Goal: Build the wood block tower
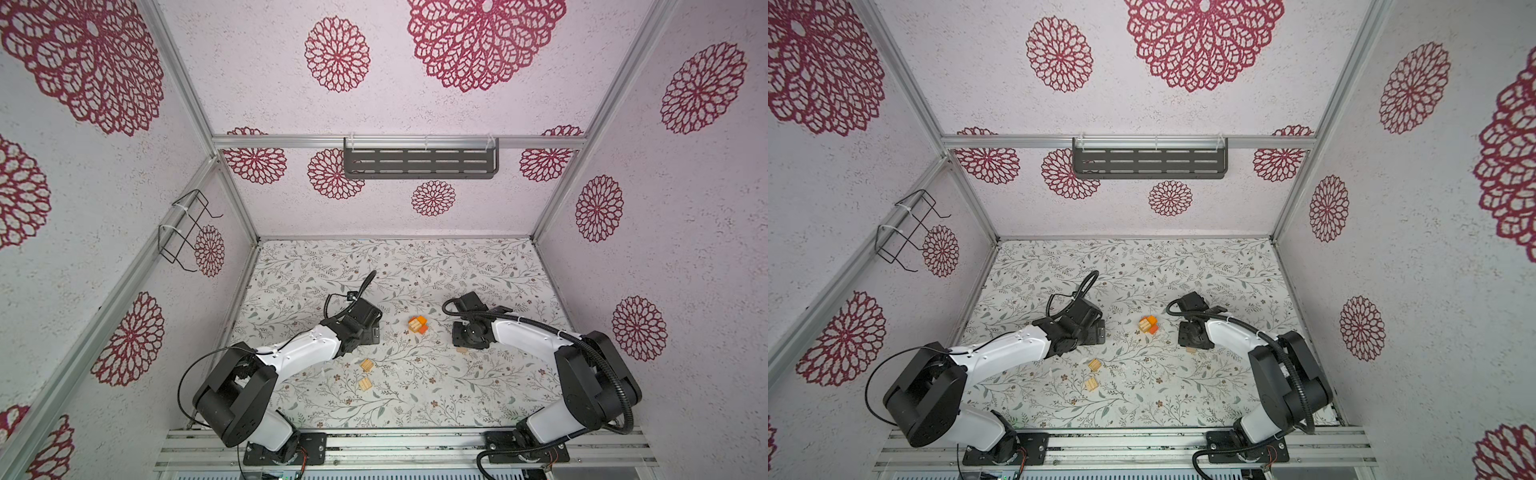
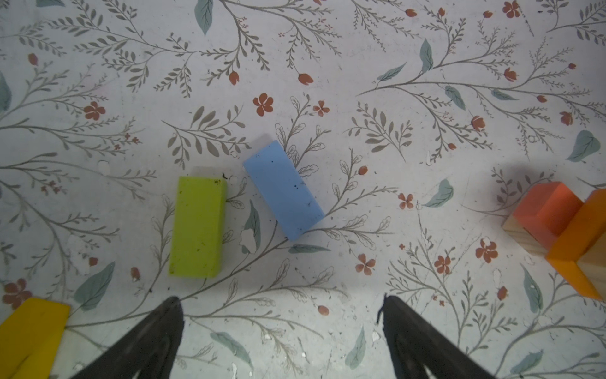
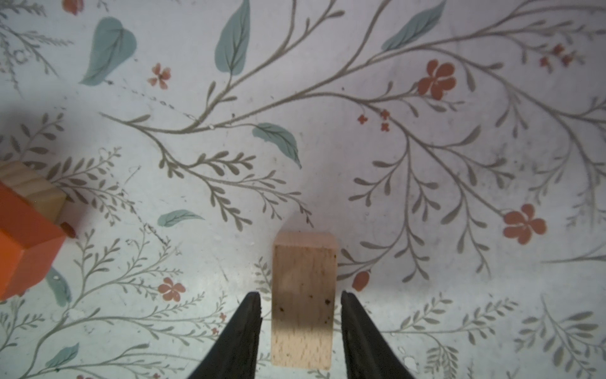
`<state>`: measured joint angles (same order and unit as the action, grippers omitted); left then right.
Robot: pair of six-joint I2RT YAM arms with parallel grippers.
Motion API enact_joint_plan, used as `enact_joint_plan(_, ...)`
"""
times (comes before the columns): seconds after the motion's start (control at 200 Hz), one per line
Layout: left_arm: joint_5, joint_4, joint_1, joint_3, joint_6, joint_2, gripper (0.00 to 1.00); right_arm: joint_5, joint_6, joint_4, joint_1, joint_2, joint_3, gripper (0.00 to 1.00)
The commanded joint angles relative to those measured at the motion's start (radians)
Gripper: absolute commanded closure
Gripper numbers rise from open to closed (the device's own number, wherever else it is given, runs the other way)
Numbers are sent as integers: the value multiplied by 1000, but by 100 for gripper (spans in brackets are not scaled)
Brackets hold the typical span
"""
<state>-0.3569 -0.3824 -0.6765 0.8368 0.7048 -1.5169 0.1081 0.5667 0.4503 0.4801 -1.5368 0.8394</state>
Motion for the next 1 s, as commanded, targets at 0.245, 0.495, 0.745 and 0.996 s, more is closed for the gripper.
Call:
enact_joint_plan(0.245,9,-14,24,-6,21,40,3,27,-69,85,3,43,81,56)
enact_joint_plan(0.495,39,-85,109,-51,54,238,3,68,-85,225,162,80,251,54)
enact_joint_plan(0.745,79,-145,231,-144,138,444,3,83,-115,295,375,-114,543,52)
enact_joint_plan(0.996,-56,-182,264,-287,238,658,3,65,-142,290,521,-371,802,51)
